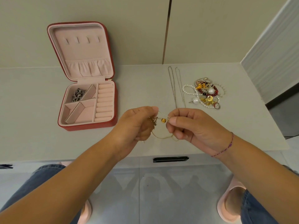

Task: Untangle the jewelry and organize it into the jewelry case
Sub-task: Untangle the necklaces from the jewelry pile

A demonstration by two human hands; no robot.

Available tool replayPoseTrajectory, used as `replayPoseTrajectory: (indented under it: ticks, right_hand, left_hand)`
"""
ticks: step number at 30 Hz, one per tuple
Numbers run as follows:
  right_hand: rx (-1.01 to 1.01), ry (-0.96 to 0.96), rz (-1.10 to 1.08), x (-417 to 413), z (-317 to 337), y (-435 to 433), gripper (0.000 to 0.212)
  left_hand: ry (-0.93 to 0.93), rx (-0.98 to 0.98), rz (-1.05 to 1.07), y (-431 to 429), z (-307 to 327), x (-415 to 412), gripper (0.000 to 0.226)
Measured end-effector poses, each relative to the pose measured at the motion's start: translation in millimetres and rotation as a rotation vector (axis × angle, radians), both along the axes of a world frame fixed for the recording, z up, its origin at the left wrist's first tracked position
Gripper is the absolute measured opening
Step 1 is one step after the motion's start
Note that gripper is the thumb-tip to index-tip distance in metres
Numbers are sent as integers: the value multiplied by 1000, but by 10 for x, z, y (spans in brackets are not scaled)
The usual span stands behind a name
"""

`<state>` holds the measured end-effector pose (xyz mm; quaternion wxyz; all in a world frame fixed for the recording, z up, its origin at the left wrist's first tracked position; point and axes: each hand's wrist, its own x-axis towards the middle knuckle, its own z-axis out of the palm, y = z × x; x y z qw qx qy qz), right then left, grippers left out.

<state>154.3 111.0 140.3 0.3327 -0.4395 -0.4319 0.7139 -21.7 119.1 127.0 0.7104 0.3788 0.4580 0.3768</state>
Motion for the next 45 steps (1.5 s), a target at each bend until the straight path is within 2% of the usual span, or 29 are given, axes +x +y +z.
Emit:
replayPoseTrajectory:
  ticks: [6, 11, 14, 16, 19, 22, 26, 31, 45]
  right_hand:
    - [-114, 183, -72, 27, -33, 45, 11]
    - [-149, 188, -119, 23, -49, 55, 3]
    - [-154, 197, -143, 15, -42, 51, 8]
    - [-162, 226, -165, 10, -31, 45, 5]
    - [-185, 275, -190, 7, -35, 48, 11]
    - [-216, 310, -192, 3, -38, 47, 17]
    - [-244, 294, -194, 3, -25, 41, 14]
    - [-137, 151, -144, 23, -25, 28, 4]
    - [-128, 284, -218, -8, -50, 40, 14]
  left_hand:
    - [88, 93, -99, 3, -16, 2, 25]
    - [-53, 71, -114, 0, -18, -25, 22]
    - [-106, 23, -122, 3, -24, -35, 24]
    - [-118, 17, -129, 5, -31, -39, 18]
    - [-103, 26, -137, 9, -24, -34, 5]
    - [-91, 17, -109, 9, -17, -25, 4]
    - [-68, 25, -91, -9, 1, -6, 6]
    - [-62, 14, -59, -1, -9, -9, 5]
    - [-52, -11, -28, 0, -11, 21, 9]
